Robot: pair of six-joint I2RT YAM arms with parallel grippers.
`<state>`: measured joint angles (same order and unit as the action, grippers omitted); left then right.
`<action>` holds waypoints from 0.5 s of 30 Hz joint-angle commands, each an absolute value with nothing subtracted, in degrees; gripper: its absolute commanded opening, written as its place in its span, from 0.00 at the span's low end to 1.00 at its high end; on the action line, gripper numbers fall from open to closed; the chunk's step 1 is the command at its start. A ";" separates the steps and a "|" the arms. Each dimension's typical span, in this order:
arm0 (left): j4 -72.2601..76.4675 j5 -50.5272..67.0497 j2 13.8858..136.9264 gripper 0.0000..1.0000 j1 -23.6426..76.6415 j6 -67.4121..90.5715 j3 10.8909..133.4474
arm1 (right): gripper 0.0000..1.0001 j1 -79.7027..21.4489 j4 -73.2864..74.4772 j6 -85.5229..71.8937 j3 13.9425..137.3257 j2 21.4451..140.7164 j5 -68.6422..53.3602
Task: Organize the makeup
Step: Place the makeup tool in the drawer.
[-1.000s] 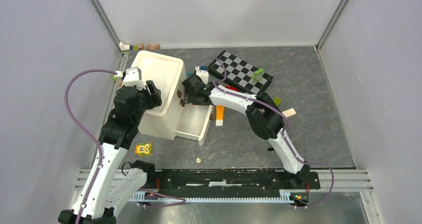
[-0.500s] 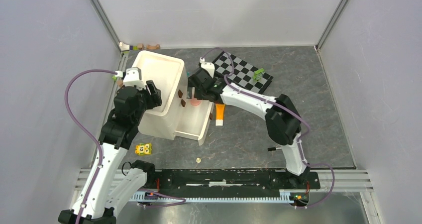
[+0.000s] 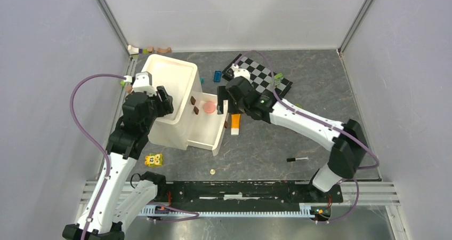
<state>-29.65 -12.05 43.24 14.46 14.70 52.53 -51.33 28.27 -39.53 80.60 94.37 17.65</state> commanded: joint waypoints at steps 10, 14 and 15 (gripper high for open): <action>-31.89 -10.79 44.47 0.66 14.06 15.21 51.77 | 0.98 -71.84 33.86 -54.14 78.24 76.52 24.15; -31.93 -10.67 45.11 0.66 14.06 15.12 51.77 | 0.98 -77.87 31.40 -56.84 78.17 72.66 28.53; -31.90 -10.45 45.36 0.66 14.06 15.07 51.85 | 0.98 -79.06 30.68 -56.99 77.97 72.09 29.45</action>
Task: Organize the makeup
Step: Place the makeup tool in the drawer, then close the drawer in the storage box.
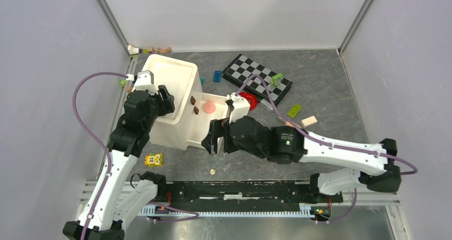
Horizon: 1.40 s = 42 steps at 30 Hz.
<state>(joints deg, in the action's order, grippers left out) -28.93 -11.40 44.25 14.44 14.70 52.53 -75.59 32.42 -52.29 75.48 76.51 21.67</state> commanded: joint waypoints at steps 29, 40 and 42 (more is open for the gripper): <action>-27.55 10.64 47.09 0.62 14.41 13.54 51.47 | 0.98 -83.20 22.41 -54.23 74.81 68.09 34.06; -27.03 15.46 49.15 0.59 14.67 13.06 51.47 | 0.98 -83.39 19.84 -52.94 72.50 66.54 34.57; -27.54 15.87 50.17 0.57 14.93 12.84 51.80 | 0.98 -83.32 19.65 -52.36 72.39 66.59 33.63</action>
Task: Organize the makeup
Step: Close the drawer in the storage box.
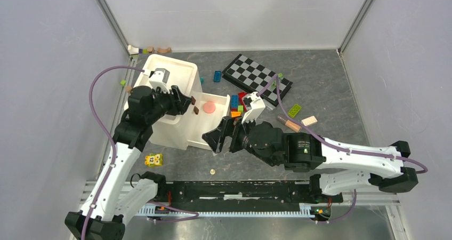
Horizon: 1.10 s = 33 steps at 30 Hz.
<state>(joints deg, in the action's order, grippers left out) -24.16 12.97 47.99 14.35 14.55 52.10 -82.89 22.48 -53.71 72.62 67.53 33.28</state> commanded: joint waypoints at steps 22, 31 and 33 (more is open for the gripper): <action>-30.15 12.42 54.48 0.36 15.64 12.12 53.26 | 0.98 -60.46 9.33 -45.24 39.23 60.62 30.16; -30.15 12.44 54.99 0.30 15.73 12.22 53.27 | 0.98 -54.99 0.39 -41.35 42.12 76.30 17.54; -30.15 12.49 55.01 0.30 15.69 12.22 53.26 | 0.98 -54.93 0.44 -40.42 44.19 80.23 18.09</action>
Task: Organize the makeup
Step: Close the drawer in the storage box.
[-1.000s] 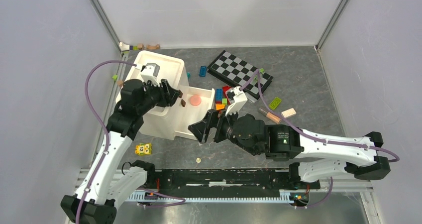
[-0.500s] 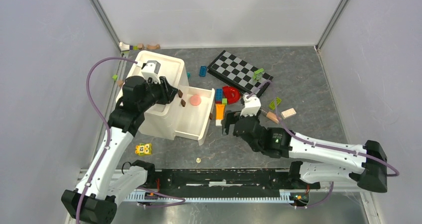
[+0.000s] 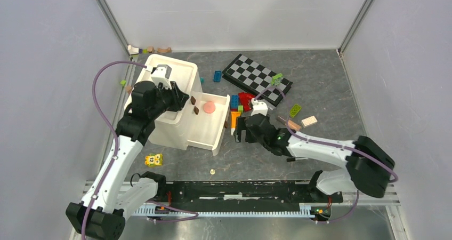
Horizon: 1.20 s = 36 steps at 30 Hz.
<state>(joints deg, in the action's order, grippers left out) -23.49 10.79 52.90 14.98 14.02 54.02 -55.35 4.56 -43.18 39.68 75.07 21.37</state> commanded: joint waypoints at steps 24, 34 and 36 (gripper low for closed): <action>-30.21 12.75 55.36 0.31 15.73 11.96 53.35 | 0.98 -54.93 -2.28 -37.57 63.50 101.90 13.97; -30.23 12.91 55.09 0.31 15.70 12.04 53.35 | 0.98 -54.94 -0.16 -36.73 72.11 108.70 12.94; -30.23 13.01 55.10 0.31 15.73 12.04 53.35 | 0.98 -54.95 -0.10 -36.73 73.09 109.65 12.84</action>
<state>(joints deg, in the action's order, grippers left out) -23.44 10.76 53.52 14.98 14.02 54.37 -54.74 0.93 -37.34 69.43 107.74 13.43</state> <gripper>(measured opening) 0.310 0.979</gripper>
